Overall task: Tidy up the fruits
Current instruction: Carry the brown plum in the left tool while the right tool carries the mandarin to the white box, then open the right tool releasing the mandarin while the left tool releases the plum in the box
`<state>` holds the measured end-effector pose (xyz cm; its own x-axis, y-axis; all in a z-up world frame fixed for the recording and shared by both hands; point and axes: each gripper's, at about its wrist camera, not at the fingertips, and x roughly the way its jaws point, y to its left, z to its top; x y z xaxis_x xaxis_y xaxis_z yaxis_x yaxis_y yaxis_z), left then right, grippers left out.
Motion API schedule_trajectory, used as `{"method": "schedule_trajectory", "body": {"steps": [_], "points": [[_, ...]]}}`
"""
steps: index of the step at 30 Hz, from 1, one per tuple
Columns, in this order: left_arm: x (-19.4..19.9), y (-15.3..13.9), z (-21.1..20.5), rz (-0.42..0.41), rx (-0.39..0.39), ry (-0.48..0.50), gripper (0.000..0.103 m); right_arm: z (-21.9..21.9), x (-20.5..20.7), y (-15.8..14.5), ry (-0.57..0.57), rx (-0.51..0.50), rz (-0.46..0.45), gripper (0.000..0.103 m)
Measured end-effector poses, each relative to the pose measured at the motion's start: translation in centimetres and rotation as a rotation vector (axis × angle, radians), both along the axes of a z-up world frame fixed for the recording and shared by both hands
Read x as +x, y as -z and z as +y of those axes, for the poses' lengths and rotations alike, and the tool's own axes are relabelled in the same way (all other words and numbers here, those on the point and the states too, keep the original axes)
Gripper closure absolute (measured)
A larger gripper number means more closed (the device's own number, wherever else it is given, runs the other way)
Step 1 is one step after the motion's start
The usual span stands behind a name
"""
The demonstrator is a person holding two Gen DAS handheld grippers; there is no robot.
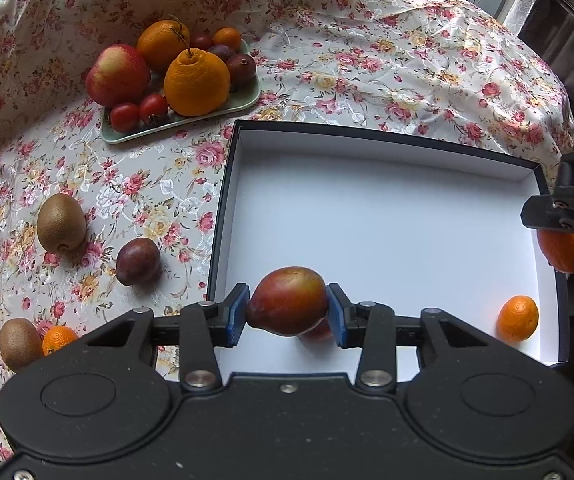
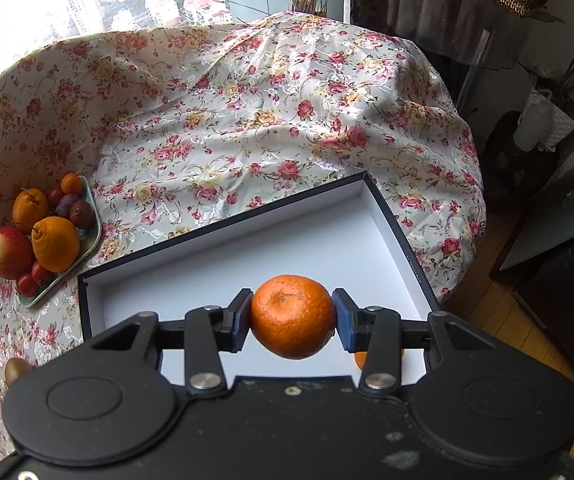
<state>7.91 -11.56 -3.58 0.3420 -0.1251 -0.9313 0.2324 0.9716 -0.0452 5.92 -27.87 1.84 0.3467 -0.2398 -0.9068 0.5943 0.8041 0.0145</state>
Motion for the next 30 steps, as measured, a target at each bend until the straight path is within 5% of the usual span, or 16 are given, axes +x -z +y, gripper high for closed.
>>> {"method": "schedule_trajectory", "body": {"steps": [20,30], "points": [[-0.1,-1.2,0.9,-0.037,-0.036,-0.016,0.051,0.3,0.0,-0.5,0.026,0.004,0.001,0.058],[-0.1,-1.7,2.5,-0.048,-0.035,-0.046,0.051,3.0,0.5,-2.6,-0.106,-0.06,-0.047,0.059]]}}
